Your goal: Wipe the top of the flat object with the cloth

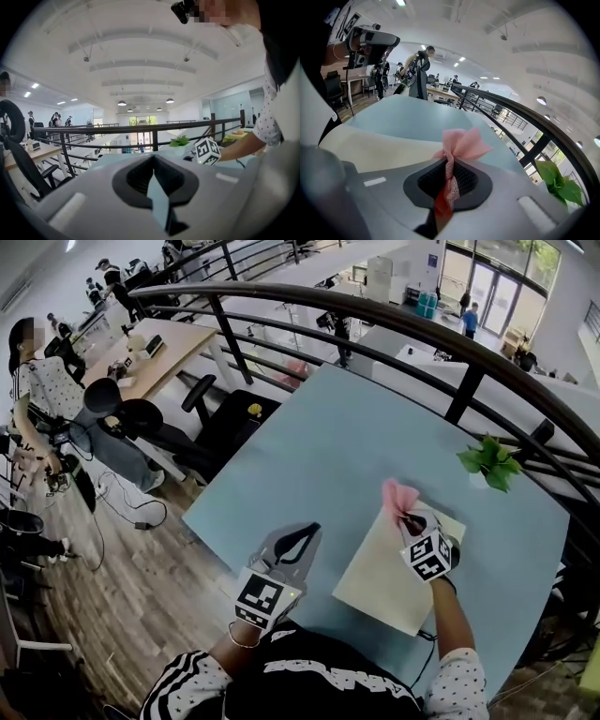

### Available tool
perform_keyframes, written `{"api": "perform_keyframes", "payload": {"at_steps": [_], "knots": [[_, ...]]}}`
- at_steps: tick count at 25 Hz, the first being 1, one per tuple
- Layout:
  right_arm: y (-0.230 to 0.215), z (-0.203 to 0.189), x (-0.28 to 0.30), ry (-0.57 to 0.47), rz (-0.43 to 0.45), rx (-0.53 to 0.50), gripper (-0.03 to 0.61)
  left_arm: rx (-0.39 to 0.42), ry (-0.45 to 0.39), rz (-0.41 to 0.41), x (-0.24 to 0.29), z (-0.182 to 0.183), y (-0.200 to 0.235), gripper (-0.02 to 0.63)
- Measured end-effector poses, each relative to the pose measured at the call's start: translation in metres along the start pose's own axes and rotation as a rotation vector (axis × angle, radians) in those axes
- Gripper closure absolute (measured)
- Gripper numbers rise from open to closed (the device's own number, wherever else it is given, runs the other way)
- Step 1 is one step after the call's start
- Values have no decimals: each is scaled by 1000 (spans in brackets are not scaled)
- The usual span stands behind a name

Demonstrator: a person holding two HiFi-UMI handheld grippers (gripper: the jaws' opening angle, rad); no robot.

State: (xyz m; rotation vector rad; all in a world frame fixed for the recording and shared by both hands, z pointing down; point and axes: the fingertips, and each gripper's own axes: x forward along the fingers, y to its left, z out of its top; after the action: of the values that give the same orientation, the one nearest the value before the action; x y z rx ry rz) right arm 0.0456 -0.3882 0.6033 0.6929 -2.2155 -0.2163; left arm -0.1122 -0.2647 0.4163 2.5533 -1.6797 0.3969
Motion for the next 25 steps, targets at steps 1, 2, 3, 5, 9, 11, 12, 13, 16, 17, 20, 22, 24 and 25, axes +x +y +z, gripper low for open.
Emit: {"api": "perform_keyframes", "payload": {"at_steps": [1,2,3,5,9,11,12,13,16,17,20,22,24,25], "knots": [[2,0,0,-2,0,-3,551,-1,0,4,-2,-2,0,614],[4,-1,0,-4,3,-4,551,-3,-1,6,-3,-3,0,614],[7,-1,-1,-4,7,-3,551,-5,-2,6,-5,-4,0,614],[11,1,-3,-3,14,-6,551,-8,-2,3,-7,-4,0,614],[19,8,-5,1,28,-14,551,-18,11,-11,-10,-3,0,614],[24,7,-9,11,33,-18,551,-26,20,-21,-11,-6,-4,614],[27,7,-11,14,35,-22,551,-26,15,-24,-12,-5,-5,614],[30,7,-12,17,37,-28,551,-23,6,-26,-12,-3,-5,614],[39,9,-16,21,53,-47,551,-17,-3,-32,-13,1,-9,614],[42,9,-17,22,59,-53,551,-17,-3,-34,-13,1,-11,614],[51,10,-19,21,71,-68,551,-14,6,-39,-13,0,-14,614],[56,13,-21,17,79,-68,551,-13,17,-43,-14,0,-16,614],[64,13,-24,15,89,-65,551,-10,15,-45,-15,0,-19,614],[68,14,-25,14,93,-66,551,-9,10,-46,-15,0,-20,614]]}}
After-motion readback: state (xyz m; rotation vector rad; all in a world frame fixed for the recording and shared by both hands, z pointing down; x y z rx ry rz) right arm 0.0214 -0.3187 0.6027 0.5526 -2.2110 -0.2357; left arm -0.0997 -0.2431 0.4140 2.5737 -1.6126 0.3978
